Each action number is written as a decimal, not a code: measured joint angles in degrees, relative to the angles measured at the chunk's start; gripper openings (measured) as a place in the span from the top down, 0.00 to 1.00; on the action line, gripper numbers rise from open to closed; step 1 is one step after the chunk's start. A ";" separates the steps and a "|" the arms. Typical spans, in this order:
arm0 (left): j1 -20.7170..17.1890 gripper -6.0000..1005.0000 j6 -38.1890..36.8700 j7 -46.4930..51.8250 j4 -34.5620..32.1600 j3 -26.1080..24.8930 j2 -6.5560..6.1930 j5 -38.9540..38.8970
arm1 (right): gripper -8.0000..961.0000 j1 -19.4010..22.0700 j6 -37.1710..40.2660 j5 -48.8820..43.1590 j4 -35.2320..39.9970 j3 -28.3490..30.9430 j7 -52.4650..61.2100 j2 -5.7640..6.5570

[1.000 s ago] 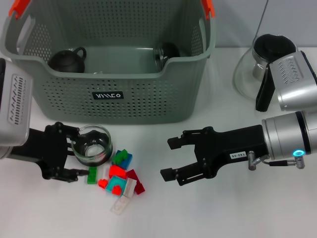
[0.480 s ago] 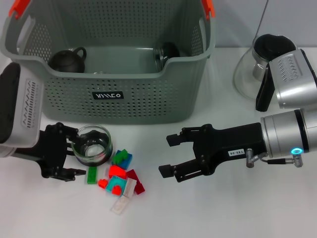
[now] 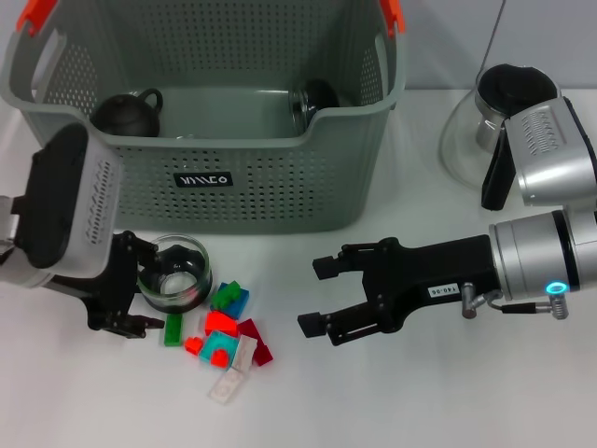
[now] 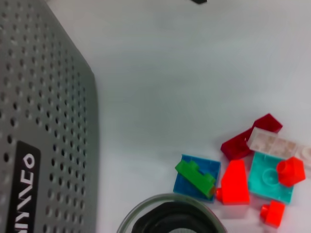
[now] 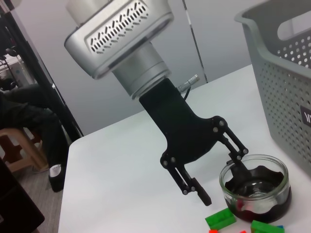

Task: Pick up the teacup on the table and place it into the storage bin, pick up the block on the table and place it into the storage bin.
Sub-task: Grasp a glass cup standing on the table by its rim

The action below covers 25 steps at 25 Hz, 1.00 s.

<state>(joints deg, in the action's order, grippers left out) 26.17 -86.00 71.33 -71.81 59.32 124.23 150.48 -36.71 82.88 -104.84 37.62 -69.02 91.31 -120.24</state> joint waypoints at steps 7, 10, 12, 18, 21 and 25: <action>0.74 0.38 2.12 1.24 1.92 1.66 0.00 1.03 | 0.02 -0.03 -0.09 0.00 -0.71 0.03 -0.29 0.00; 0.75 0.40 2.44 1.25 2.11 1.67 -0.03 1.06 | 0.02 0.10 -0.09 0.28 -0.76 0.03 -0.28 0.00; 0.75 0.40 2.80 1.26 2.52 1.68 -0.04 1.07 | 0.02 0.16 -0.09 0.52 -0.83 0.03 -0.34 0.00; 0.70 0.42 4.60 1.27 4.29 1.58 -0.03 1.12 | 0.02 -0.01 0.05 0.61 -1.18 0.03 -0.39 0.00; 0.57 0.42 5.66 1.27 4.38 1.64 0.02 1.13 | 0.02 -0.01 0.05 0.61 -1.18 0.03 -0.41 0.00; 0.54 0.43 5.83 1.33 4.40 1.46 0.06 1.13 | 0.02 0.02 0.03 0.61 -1.18 0.03 -0.46 0.00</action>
<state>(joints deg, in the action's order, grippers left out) 26.71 -80.16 72.66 -67.41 60.78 124.28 151.61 -36.70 82.91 -104.23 36.45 -68.99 90.85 -120.23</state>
